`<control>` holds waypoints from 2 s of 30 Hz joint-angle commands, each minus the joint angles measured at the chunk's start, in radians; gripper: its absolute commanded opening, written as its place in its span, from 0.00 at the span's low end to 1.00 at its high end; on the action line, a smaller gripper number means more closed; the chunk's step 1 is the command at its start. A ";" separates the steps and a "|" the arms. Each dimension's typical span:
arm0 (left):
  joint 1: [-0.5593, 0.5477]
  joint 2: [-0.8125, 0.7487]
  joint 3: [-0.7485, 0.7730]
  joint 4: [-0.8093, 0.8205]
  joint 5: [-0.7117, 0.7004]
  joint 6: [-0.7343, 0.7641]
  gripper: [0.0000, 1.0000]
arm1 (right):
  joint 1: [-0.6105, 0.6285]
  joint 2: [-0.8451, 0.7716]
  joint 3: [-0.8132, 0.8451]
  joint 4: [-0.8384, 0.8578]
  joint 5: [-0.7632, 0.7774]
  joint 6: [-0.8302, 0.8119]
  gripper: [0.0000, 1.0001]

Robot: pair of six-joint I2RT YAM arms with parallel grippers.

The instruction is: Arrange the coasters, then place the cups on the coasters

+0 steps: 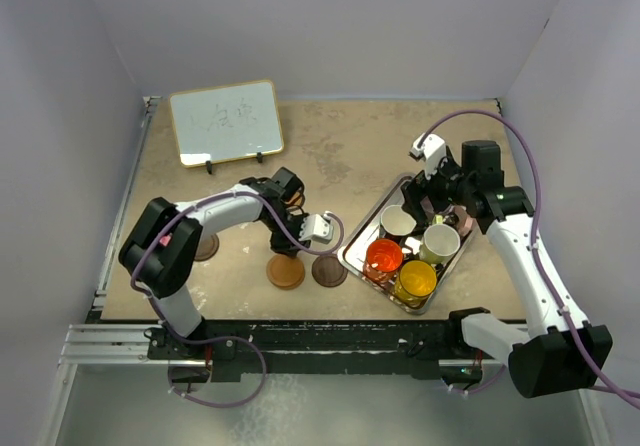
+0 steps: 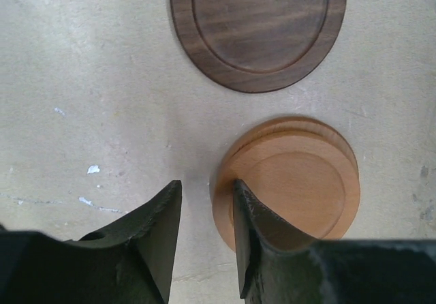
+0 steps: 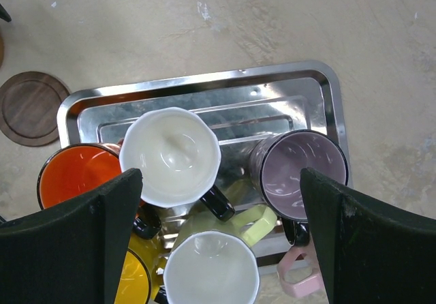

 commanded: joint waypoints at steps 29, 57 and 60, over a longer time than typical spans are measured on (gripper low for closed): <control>0.141 -0.058 0.032 0.295 0.094 -0.115 0.74 | -0.007 0.014 0.006 0.012 0.071 -0.035 1.00; 0.121 -0.038 -0.006 0.143 0.006 -0.088 0.78 | -0.007 0.016 0.004 0.001 0.074 -0.048 1.00; 0.124 -0.045 -0.032 0.171 -0.019 -0.082 0.77 | -0.006 0.019 0.005 0.000 0.074 -0.049 1.00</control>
